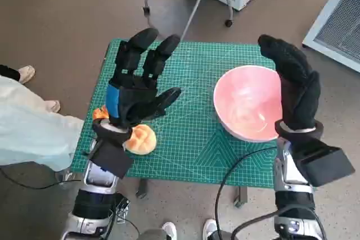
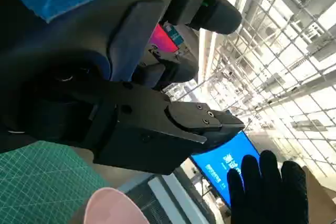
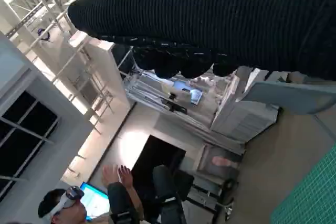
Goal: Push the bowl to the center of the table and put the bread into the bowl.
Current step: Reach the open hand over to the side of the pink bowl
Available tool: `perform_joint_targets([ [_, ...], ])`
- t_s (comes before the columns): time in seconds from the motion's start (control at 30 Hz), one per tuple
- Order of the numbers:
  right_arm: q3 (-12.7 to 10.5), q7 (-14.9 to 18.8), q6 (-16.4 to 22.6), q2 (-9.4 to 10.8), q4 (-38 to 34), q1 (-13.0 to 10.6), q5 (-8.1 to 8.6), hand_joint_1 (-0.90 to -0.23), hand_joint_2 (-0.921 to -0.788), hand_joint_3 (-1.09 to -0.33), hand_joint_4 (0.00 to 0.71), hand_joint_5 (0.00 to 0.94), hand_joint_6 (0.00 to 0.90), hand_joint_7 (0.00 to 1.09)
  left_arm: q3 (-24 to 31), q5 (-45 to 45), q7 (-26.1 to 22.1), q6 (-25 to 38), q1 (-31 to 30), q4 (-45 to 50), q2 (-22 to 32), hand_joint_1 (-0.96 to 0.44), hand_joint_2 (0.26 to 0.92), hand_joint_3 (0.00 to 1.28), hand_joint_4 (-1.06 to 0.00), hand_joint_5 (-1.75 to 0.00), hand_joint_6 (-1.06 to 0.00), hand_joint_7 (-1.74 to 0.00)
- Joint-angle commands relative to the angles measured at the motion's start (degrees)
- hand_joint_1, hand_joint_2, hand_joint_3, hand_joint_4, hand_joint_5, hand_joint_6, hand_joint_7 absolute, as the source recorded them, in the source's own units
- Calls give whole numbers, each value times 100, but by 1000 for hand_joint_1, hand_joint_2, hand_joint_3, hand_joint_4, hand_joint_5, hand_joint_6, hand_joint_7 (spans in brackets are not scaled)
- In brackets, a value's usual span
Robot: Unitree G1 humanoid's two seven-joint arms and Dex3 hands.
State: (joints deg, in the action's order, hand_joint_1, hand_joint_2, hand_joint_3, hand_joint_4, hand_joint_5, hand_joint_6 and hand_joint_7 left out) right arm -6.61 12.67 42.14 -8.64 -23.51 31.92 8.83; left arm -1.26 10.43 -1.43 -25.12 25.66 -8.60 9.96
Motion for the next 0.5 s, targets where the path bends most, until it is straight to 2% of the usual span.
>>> perform_joint_targets([
  [0.03,-1,89,-73,-1,-96,-23,62,-608,-921,-781,380,0,48,770,8,-44,-12,26,82,-55,11,92,764,349,-140,-592,-82,-890],
  [0.5,-2,128,-89,29,-23,-60,112,-604,-921,-773,379,0,48,769,-10,21,1,57,61,-6,29,95,762,348,-139,-599,-87,-905],
])
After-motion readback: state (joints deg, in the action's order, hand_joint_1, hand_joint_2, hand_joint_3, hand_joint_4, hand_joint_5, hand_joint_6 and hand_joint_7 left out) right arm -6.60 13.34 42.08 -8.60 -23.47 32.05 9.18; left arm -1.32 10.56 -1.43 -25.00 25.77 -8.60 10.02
